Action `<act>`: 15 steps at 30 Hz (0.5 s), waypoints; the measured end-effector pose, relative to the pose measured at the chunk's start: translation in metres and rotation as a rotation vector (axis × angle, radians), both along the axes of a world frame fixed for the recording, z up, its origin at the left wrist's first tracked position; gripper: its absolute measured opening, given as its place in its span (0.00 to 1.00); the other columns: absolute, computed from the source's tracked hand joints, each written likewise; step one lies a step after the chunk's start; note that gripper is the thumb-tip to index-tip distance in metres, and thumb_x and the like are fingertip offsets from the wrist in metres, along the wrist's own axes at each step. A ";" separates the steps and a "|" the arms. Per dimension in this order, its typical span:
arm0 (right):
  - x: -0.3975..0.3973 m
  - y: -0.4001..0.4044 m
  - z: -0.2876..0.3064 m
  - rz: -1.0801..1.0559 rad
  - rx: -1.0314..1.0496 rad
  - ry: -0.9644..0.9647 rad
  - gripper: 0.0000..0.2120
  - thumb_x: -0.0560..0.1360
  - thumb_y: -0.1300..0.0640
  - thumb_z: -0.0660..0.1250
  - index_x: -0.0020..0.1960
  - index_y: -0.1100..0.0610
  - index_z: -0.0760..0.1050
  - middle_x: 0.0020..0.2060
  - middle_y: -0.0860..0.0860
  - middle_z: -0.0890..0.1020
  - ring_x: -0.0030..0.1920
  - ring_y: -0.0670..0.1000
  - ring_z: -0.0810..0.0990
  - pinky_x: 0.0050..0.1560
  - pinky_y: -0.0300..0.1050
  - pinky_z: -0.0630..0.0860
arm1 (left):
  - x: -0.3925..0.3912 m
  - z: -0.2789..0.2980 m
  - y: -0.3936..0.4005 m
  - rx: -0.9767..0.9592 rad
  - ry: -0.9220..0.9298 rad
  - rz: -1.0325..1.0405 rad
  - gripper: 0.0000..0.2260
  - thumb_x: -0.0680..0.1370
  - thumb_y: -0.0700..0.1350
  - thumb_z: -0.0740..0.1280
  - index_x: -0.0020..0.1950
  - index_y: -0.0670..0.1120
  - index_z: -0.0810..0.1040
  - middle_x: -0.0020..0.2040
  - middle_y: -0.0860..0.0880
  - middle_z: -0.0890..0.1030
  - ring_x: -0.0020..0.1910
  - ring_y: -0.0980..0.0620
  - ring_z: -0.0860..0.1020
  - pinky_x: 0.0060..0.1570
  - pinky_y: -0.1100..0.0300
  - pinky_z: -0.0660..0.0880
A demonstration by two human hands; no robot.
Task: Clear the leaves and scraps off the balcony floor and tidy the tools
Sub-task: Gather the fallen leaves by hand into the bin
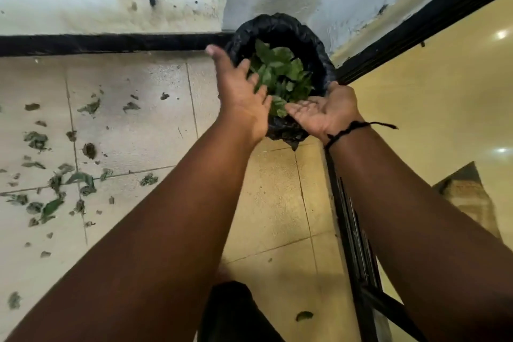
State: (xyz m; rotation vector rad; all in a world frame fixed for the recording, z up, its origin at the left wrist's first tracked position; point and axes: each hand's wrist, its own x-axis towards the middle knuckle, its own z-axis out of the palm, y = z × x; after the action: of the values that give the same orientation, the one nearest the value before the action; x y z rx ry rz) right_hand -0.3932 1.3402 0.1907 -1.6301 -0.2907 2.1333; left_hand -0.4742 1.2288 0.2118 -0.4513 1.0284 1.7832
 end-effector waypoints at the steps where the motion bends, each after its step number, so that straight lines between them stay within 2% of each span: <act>1: 0.005 -0.003 0.002 0.035 0.050 -0.067 0.31 0.83 0.44 0.49 0.78 0.63 0.49 0.77 0.62 0.56 0.76 0.64 0.57 0.75 0.58 0.55 | 0.001 -0.009 -0.013 -0.004 -0.019 0.009 0.39 0.78 0.71 0.42 0.79 0.47 0.59 0.79 0.41 0.58 0.77 0.39 0.58 0.74 0.46 0.56; 3: 0.018 -0.019 0.003 0.138 0.166 -0.172 0.30 0.84 0.45 0.50 0.78 0.62 0.51 0.77 0.59 0.57 0.75 0.61 0.59 0.73 0.56 0.59 | 0.017 -0.032 -0.050 -0.010 -0.056 0.031 0.37 0.79 0.70 0.43 0.77 0.46 0.63 0.77 0.41 0.64 0.75 0.40 0.63 0.74 0.46 0.59; 5: 0.028 -0.052 -0.001 0.293 0.288 -0.296 0.26 0.84 0.45 0.51 0.76 0.59 0.59 0.75 0.58 0.64 0.73 0.60 0.65 0.69 0.53 0.66 | 0.035 -0.054 -0.102 -0.041 -0.075 0.014 0.36 0.79 0.69 0.45 0.75 0.46 0.66 0.73 0.42 0.70 0.73 0.41 0.68 0.72 0.47 0.64; 7: 0.033 -0.097 -0.006 0.485 0.353 -0.396 0.15 0.83 0.47 0.54 0.66 0.53 0.69 0.67 0.56 0.74 0.63 0.58 0.76 0.59 0.49 0.74 | 0.059 -0.072 -0.166 -0.107 -0.113 0.013 0.33 0.80 0.68 0.47 0.72 0.46 0.70 0.70 0.44 0.74 0.71 0.42 0.70 0.68 0.49 0.66; 9: 0.036 -0.152 -0.015 0.687 0.381 -0.421 0.10 0.82 0.53 0.58 0.61 0.54 0.71 0.53 0.53 0.80 0.47 0.54 0.79 0.45 0.43 0.76 | 0.089 -0.088 -0.235 -0.205 -0.164 0.022 0.29 0.80 0.66 0.49 0.69 0.47 0.72 0.68 0.44 0.76 0.68 0.43 0.72 0.65 0.51 0.67; 11: 0.040 -0.216 -0.029 0.987 0.401 -0.421 0.05 0.80 0.57 0.62 0.56 0.55 0.72 0.48 0.54 0.80 0.42 0.53 0.76 0.38 0.42 0.73 | 0.120 -0.095 -0.306 -0.265 -0.228 0.094 0.27 0.81 0.64 0.50 0.68 0.48 0.73 0.66 0.45 0.77 0.65 0.44 0.74 0.63 0.52 0.68; 13: 0.049 -0.284 -0.047 1.384 0.455 -0.444 0.03 0.79 0.57 0.64 0.52 0.53 0.73 0.48 0.53 0.79 0.42 0.53 0.76 0.38 0.42 0.72 | 0.158 -0.103 -0.382 -0.337 -0.311 0.172 0.26 0.81 0.64 0.50 0.68 0.48 0.73 0.65 0.45 0.77 0.66 0.44 0.74 0.63 0.52 0.68; 15: 0.055 -0.323 -0.065 1.742 0.564 -0.474 0.08 0.78 0.52 0.66 0.56 0.51 0.74 0.50 0.50 0.79 0.42 0.49 0.78 0.40 0.39 0.73 | 0.189 -0.105 -0.429 -0.393 -0.354 0.247 0.25 0.82 0.63 0.50 0.67 0.48 0.73 0.65 0.45 0.77 0.67 0.43 0.73 0.63 0.52 0.68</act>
State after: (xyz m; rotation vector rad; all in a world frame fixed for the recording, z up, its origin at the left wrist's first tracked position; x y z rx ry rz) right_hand -0.3385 1.0171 0.1261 -1.4903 -2.9502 1.8895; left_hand -0.2853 0.7999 0.1071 -1.1368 1.1011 1.6276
